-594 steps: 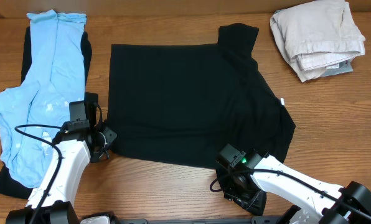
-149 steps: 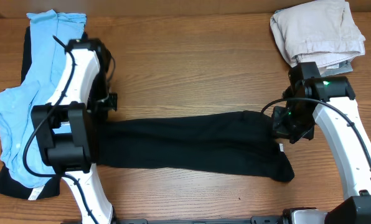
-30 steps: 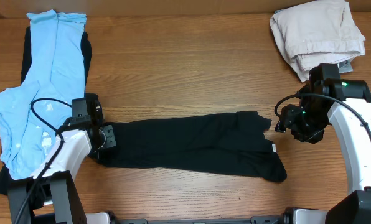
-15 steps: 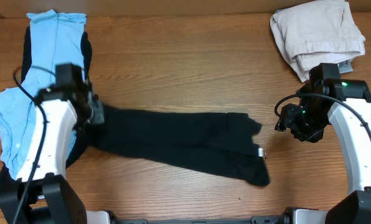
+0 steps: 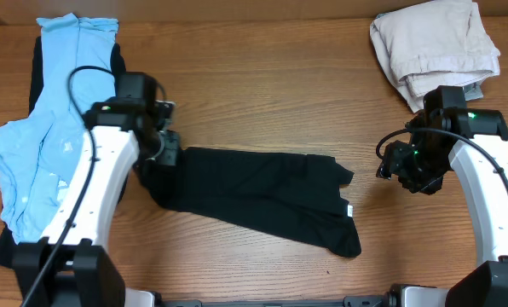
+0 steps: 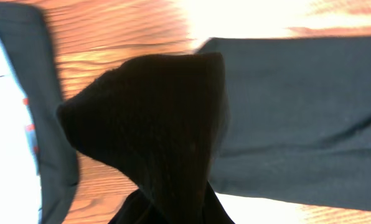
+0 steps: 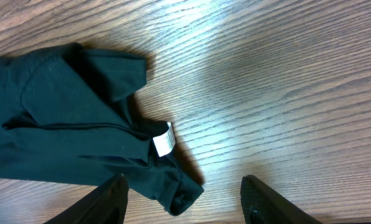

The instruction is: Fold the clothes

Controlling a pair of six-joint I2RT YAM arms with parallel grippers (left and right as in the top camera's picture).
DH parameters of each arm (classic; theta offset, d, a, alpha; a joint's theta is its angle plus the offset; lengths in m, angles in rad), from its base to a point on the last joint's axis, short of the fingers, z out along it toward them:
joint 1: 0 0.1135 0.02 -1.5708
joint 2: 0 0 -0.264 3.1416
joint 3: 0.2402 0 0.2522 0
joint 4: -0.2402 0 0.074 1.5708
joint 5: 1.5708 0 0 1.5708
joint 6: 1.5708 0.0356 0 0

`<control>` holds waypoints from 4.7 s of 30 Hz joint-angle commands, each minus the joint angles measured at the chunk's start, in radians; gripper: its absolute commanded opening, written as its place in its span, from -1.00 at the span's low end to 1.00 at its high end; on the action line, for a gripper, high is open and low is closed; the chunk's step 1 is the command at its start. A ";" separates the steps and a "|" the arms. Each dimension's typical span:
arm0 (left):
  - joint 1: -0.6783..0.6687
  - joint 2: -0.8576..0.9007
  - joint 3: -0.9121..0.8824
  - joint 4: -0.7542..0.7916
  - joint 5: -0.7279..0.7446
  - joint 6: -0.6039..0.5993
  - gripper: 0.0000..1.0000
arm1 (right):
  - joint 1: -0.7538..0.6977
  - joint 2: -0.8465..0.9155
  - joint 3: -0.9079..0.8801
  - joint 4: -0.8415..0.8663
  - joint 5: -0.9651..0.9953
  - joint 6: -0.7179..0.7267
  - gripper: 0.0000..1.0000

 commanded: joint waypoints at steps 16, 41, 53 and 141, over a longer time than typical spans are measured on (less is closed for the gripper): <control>-0.251 0.161 0.005 0.117 0.235 -0.082 -0.60 | 0.005 -0.023 0.026 0.006 -0.006 -0.007 0.25; -0.267 0.161 0.077 0.100 0.110 -0.055 1.00 | 0.005 -0.022 -0.156 0.108 -0.197 -0.006 0.28; -0.164 0.161 0.226 0.055 0.109 -0.011 1.00 | 0.005 -0.021 -0.396 0.335 -0.324 0.013 0.67; -0.009 0.162 0.225 0.012 0.005 -0.036 1.00 | 0.719 0.247 0.117 0.449 -0.185 0.195 -0.92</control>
